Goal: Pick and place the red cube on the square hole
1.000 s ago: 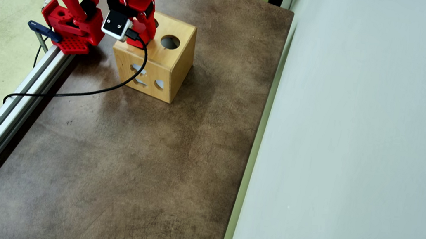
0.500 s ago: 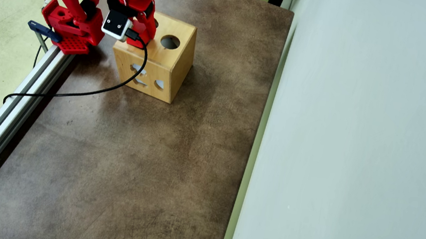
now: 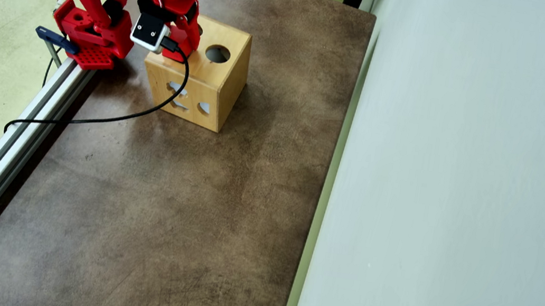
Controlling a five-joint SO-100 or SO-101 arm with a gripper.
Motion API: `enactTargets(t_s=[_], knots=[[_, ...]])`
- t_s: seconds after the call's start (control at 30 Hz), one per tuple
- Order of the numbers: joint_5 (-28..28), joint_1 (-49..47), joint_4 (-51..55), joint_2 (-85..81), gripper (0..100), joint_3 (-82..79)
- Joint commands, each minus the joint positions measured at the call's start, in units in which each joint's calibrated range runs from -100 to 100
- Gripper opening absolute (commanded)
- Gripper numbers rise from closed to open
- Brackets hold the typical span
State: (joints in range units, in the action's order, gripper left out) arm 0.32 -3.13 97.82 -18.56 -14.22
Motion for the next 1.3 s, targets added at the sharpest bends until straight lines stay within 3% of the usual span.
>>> enactTargets(t_s=[0.0, 0.63, 1.27], knots=[[0.1, -0.29, 0.01, 0.09, 3, 1.34], [0.15, -2.0, 0.01, 0.17, 3, 1.16], [0.2, 2.83, 0.09, 0.17, 3, 0.98]])
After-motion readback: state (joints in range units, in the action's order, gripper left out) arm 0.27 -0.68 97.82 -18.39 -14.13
